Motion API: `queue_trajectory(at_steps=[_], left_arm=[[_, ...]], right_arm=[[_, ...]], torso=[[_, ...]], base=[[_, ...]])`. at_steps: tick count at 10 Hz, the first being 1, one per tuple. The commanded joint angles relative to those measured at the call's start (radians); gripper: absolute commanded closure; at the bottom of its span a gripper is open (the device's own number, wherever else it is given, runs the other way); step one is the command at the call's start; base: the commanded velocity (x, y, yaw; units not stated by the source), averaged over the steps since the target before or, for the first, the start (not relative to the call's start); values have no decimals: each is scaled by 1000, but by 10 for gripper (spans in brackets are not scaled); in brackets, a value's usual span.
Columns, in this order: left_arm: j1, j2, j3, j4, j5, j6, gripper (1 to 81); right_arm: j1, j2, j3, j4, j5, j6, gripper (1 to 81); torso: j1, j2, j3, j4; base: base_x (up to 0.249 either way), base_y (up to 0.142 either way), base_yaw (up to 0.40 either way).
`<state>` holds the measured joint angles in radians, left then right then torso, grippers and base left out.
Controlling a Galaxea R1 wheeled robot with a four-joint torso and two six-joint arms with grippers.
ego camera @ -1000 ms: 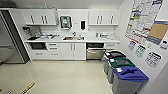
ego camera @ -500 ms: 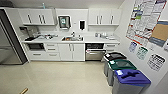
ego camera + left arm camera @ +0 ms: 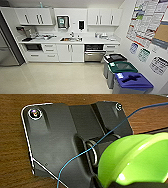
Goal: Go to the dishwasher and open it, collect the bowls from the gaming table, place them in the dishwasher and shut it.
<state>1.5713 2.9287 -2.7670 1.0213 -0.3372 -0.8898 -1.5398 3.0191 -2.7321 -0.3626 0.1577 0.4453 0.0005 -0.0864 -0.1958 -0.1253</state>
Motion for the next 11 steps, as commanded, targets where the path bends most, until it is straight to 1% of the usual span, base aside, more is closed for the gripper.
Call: queue_trajectory(at_steps=[1,11], left_arm=[[-21,-14,-3,5,29,2,811],[-21,-12,-3,5,29,2,811]], right_arm=[[28,-3,-1,-9,-44,-2,811],[28,-3,-1,-9,-44,0,811]], torso=[[0,0,0,0],[0,0,0,0]], base=[[126,0,0],[125,0,0]])
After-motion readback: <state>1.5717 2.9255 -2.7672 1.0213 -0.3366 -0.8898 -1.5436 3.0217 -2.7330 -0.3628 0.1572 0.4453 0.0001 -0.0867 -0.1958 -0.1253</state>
